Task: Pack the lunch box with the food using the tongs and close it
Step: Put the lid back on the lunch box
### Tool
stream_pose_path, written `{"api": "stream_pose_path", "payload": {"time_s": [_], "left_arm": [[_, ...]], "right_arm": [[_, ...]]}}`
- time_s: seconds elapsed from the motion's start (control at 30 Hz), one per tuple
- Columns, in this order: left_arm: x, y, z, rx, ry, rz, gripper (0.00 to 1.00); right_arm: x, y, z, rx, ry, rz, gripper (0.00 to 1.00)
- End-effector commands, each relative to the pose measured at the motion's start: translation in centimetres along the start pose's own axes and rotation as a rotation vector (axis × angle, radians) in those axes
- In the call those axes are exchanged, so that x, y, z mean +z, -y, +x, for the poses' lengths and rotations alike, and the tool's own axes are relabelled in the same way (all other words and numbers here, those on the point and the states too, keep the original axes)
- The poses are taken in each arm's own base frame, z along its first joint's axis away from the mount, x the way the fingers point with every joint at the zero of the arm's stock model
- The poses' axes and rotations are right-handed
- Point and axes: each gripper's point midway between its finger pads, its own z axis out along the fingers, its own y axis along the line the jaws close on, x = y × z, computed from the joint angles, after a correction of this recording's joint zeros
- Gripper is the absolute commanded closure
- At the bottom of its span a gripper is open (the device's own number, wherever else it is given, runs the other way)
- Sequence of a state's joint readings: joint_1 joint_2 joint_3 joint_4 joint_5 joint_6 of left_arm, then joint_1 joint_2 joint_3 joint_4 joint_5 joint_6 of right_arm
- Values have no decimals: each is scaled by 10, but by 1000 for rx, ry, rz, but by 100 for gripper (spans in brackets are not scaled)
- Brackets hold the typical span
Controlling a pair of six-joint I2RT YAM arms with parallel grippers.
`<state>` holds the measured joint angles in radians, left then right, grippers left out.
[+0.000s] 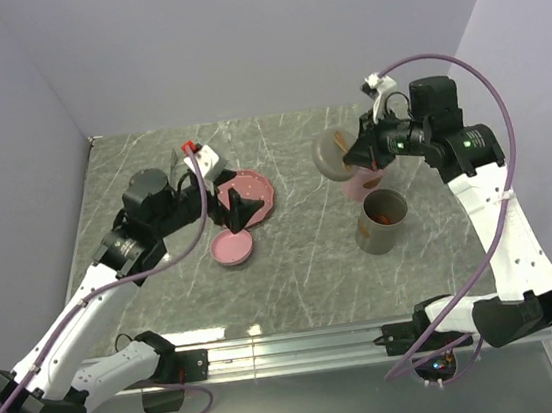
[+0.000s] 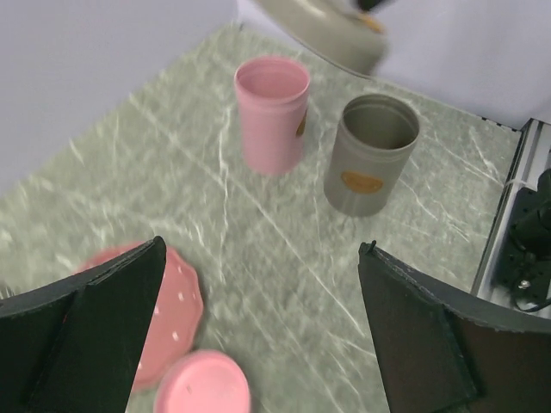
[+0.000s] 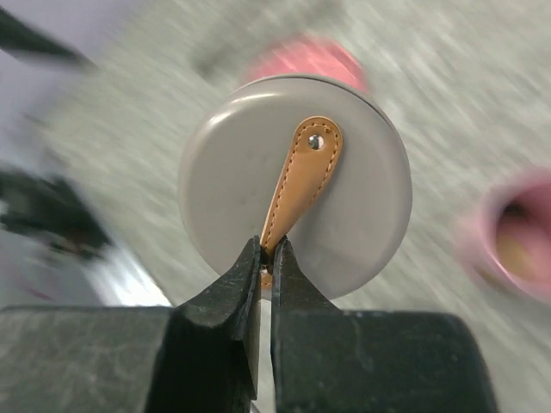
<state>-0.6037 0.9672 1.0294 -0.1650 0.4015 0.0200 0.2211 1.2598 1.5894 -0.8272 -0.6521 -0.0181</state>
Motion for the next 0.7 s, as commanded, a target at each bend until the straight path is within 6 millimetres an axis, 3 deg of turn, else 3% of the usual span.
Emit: {"api": "stream_pose_path", "payload": {"time_s": [0.0, 0.23, 0.4, 0.67], "left_arm": [[-6, -12, -3, -152, -71, -51, 1], [-10, -30, 8, -174, -133, -89, 1], [-15, -45, 15, -177, -129, -151, 1], [-10, -58, 34, -271, -187, -171, 1]], "right_arm": [[-40, 35, 42, -194, -193, 206, 100], [-77, 72, 103, -186, -442, 296, 100], [-94, 96, 129, -170, -517, 345, 100], [-77, 106, 151, -158, -506, 336, 100]]}}
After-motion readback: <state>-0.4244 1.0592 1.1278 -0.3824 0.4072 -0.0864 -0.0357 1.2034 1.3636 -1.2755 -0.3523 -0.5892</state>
